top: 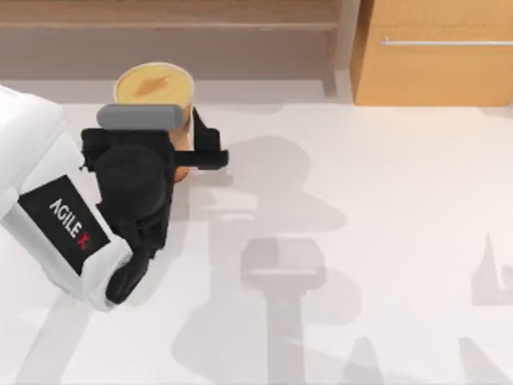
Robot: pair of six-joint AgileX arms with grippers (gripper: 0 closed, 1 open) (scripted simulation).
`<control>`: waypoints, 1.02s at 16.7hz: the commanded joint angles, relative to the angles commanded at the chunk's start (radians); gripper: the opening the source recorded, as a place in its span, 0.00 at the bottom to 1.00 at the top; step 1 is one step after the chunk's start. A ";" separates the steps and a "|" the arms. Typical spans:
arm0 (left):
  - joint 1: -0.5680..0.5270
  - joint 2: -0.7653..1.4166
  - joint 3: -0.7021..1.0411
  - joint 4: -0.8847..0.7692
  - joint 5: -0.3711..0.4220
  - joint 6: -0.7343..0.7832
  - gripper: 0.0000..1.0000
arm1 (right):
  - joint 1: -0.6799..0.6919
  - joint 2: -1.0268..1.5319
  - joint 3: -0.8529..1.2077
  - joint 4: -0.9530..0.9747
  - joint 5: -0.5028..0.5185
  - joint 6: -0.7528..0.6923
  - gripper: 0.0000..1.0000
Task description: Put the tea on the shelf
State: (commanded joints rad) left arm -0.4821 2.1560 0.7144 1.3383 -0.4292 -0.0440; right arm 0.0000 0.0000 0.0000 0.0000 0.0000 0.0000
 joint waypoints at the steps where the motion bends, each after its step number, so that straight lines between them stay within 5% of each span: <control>1: 0.000 0.000 0.000 0.000 0.000 0.000 0.00 | 0.000 0.000 0.000 0.000 0.000 0.000 1.00; 17: -0.002 -0.044 -0.003 -0.041 -0.001 0.002 0.00 | 0.000 0.000 0.000 0.000 0.000 0.000 1.00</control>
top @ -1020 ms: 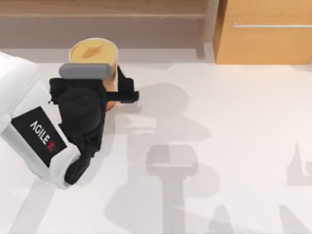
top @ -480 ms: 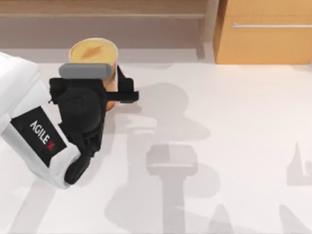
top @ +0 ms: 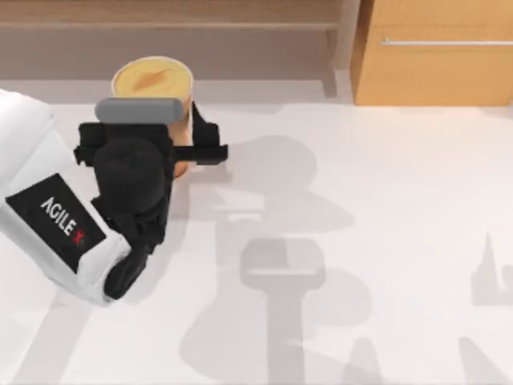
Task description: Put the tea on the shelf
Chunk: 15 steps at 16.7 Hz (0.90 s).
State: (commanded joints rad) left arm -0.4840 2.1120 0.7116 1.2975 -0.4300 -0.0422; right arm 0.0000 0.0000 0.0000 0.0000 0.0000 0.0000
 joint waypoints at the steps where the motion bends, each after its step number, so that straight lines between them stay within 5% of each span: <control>1: 0.000 0.000 0.000 0.000 0.000 0.000 0.00 | 0.000 0.000 0.000 0.000 0.000 0.000 1.00; 8: -0.025 -0.090 0.098 -0.043 0.016 -0.003 0.00 | 0.000 0.000 0.000 0.000 0.000 0.000 1.00; 15: -0.033 -0.214 0.324 -0.347 0.042 -0.003 0.00 | 0.000 0.000 0.000 0.000 0.000 0.000 1.00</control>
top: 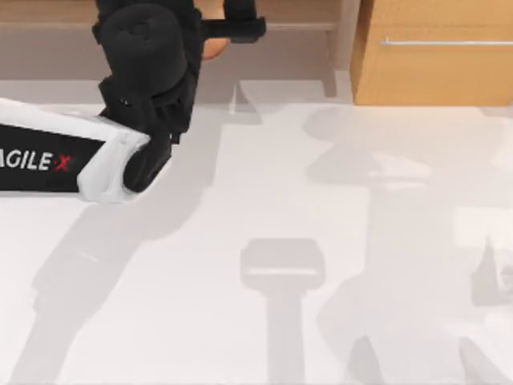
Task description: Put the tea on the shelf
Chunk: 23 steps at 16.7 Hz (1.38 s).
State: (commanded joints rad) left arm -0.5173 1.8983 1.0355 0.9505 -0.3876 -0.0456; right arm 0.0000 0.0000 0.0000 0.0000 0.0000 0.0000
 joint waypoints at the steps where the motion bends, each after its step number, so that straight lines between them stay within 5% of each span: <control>1: 0.006 -0.007 0.035 -0.056 0.003 0.001 0.00 | 0.000 0.000 0.000 0.000 0.000 0.000 1.00; 11: 0.092 -0.011 0.334 -0.520 0.019 0.015 0.00 | 0.000 0.000 0.000 0.000 0.000 0.000 1.00; 23: 0.110 0.051 0.410 -0.547 0.029 0.023 0.00 | 0.000 0.000 0.000 0.000 0.000 0.000 1.00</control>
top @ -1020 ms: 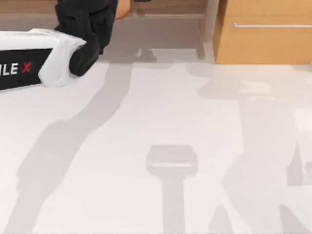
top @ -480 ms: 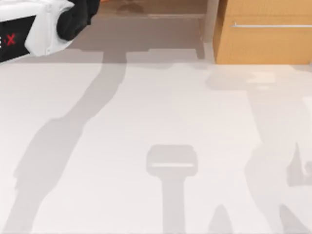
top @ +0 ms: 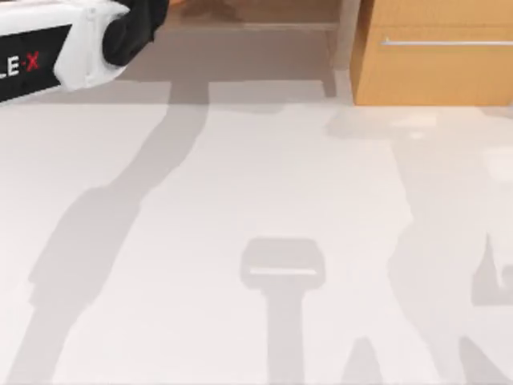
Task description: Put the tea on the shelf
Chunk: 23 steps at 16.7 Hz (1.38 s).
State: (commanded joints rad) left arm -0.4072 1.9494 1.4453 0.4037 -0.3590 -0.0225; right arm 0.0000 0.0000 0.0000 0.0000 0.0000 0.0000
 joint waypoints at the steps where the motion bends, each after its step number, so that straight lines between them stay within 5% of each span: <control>1: 0.007 0.023 0.020 0.009 0.005 0.000 0.00 | 0.000 0.000 0.000 0.000 0.000 0.000 1.00; 8: 0.023 0.101 0.071 0.037 0.027 -0.004 0.00 | 0.000 0.000 0.000 0.000 0.000 0.000 1.00; 21: 0.023 0.101 0.071 0.037 0.027 -0.004 0.98 | 0.000 0.000 0.000 0.000 0.000 0.000 1.00; 23: 0.023 0.101 0.071 0.037 0.027 -0.004 1.00 | 0.000 0.000 0.000 0.000 0.000 0.000 1.00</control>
State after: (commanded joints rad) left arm -0.3838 2.0504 1.5166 0.4410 -0.3321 -0.0262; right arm 0.0000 0.0000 0.0000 0.0000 0.0000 0.0000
